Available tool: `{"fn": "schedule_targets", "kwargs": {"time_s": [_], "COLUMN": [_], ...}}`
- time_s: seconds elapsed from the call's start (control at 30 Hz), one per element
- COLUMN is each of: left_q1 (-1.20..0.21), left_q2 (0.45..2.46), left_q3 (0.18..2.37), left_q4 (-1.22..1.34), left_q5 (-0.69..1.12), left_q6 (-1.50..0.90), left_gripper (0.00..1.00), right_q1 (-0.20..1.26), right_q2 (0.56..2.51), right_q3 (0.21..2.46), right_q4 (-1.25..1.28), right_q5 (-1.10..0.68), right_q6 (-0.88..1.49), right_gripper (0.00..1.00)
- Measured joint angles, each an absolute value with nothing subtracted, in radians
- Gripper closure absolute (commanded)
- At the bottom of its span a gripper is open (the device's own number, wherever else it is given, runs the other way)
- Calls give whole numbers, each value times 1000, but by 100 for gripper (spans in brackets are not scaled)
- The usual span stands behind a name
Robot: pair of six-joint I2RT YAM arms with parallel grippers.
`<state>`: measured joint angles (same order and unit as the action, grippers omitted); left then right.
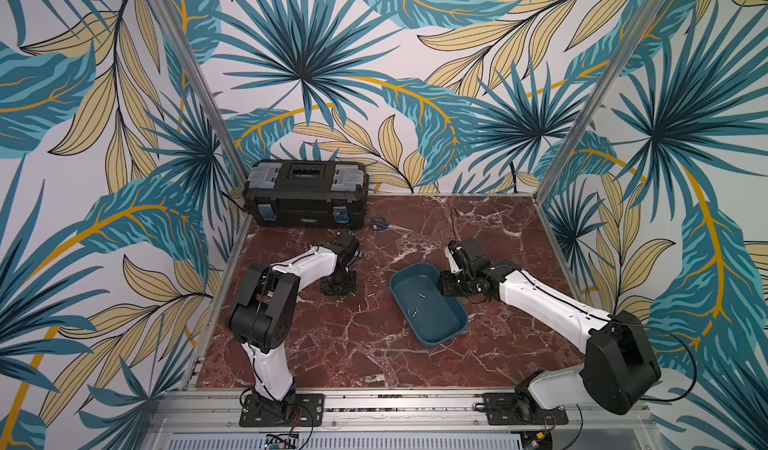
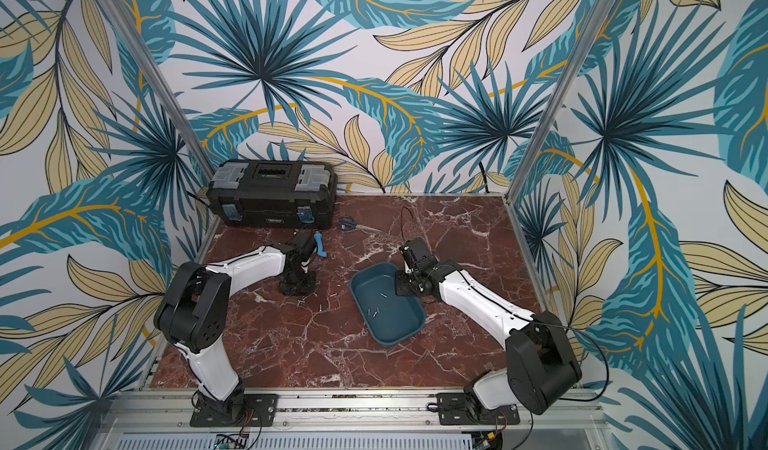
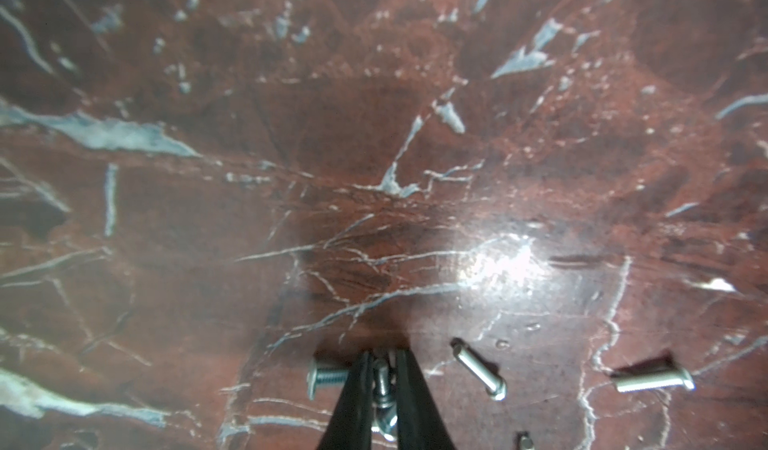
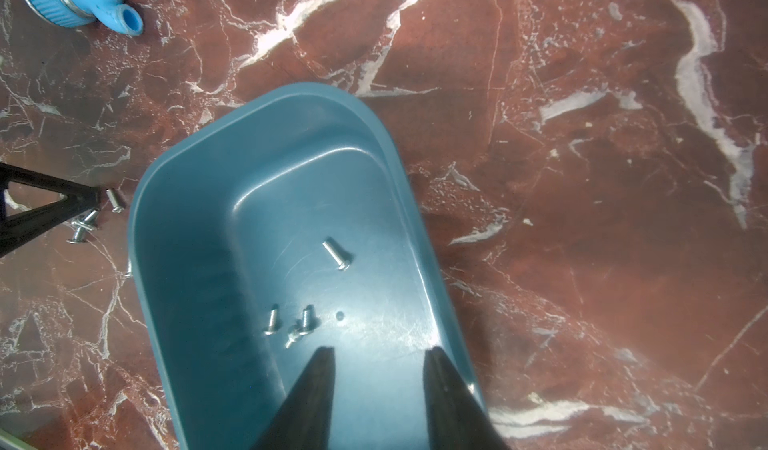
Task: Put the screws on the desktop into the storage box
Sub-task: Pick up the screw from the center of the board.
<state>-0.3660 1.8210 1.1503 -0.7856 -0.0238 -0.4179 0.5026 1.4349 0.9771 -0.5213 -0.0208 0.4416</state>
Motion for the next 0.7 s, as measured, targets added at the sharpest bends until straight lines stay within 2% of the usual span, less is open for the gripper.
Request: {"fn": "schedule_targets", "kwargs": {"time_s": [0.23,0.7], "left_q1": [-366,-366], "left_q2": [1818,1802], "left_q3": [1151,1152], "left_q4": [-785,-786], "left_q5": [-23,-14], "left_q6": [-418,-419], "left_gripper": [100,100], "right_q1": [503,503], "right_q2": [1435,1435], "right_q3": [977,977], "right_q4": [-522,-522], "right_q5": [-21,-20], "right_q6": [442,442], "right_gripper": [59,59]}}
